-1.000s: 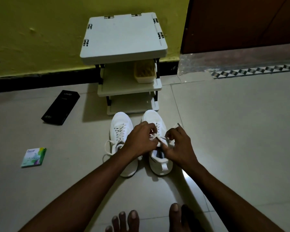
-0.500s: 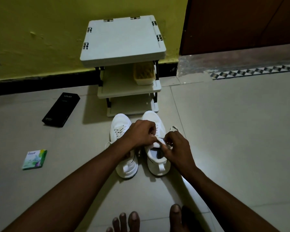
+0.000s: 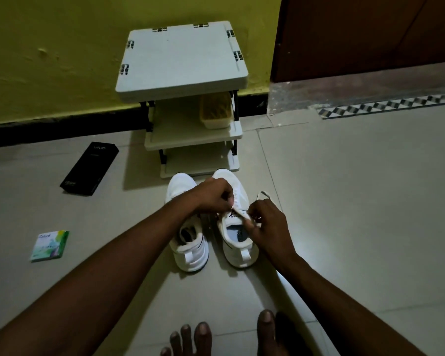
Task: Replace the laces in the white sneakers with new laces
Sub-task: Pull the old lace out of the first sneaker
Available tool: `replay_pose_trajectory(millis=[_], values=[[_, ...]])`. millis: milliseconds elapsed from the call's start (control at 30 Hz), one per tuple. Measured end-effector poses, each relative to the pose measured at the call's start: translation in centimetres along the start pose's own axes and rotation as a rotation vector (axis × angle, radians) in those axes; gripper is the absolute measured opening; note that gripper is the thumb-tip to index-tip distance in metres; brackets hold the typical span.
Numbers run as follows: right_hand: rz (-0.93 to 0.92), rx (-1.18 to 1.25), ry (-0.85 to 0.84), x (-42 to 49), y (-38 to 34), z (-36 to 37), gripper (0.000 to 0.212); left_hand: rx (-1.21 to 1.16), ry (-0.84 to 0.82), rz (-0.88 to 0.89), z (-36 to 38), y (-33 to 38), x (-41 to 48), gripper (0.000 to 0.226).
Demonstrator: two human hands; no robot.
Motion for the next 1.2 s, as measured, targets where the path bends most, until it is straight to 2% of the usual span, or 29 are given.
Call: replay_pose_trajectory(millis=[133,233,367,433,500,633,800,933,1067,1200], values=[[0.017,0.015,0.006,-0.1,-0.1,0.0,0.018,-0.079,0.061,-0.110,0.9,-1.0,-0.4,0.012],[0.024,0.036,0.016,-0.2,-0.1,0.0,0.017,-0.233,0.195,-0.267,2.0,-1.2,-0.9,0.018],[0.008,0.022,0.015,-0.4,-0.2,-0.1,0.011,-0.279,0.351,-0.426,2.5,-1.6,-1.4,0.020],[-0.001,-0.020,0.016,-0.4,-0.1,-0.2,0.010,-0.324,0.349,-0.371,2.5,-2.2,-1.3,0.022],[-0.019,-0.070,0.028,-0.3,0.0,-0.2,0.009,-0.330,0.331,-0.238,2.1,-1.8,-1.5,0.016],[-0.018,-0.086,0.026,-0.1,0.1,-0.1,0.012,-0.120,0.235,-0.015,1.7,-0.3,-1.4,0.007],[-0.025,-0.075,0.030,-0.6,-0.3,0.2,0.013,-0.028,0.094,-0.094,0.5,0.1,-0.6,0.002],[-0.018,-0.080,0.013,-1.4,-0.6,0.6,0.016,0.117,0.023,-0.088,-0.2,1.3,-0.7,0.018],[0.016,-0.093,-0.003,-1.4,-0.8,0.9,0.017,0.291,0.039,-0.044,0.3,2.3,-1.1,0.023],[0.029,-0.090,-0.004,-1.6,-0.9,0.7,0.017,0.213,0.199,-0.042,1.5,1.3,-1.8,0.009]])
Point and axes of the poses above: each hand's wrist, its own x-axis towards the middle knuckle, its own z-axis out of the palm, y = z × x, the point moved 3 cm from there along x, towards the middle knuckle, and after that the axes turned 1 degree about z, right-handed, at the moved point
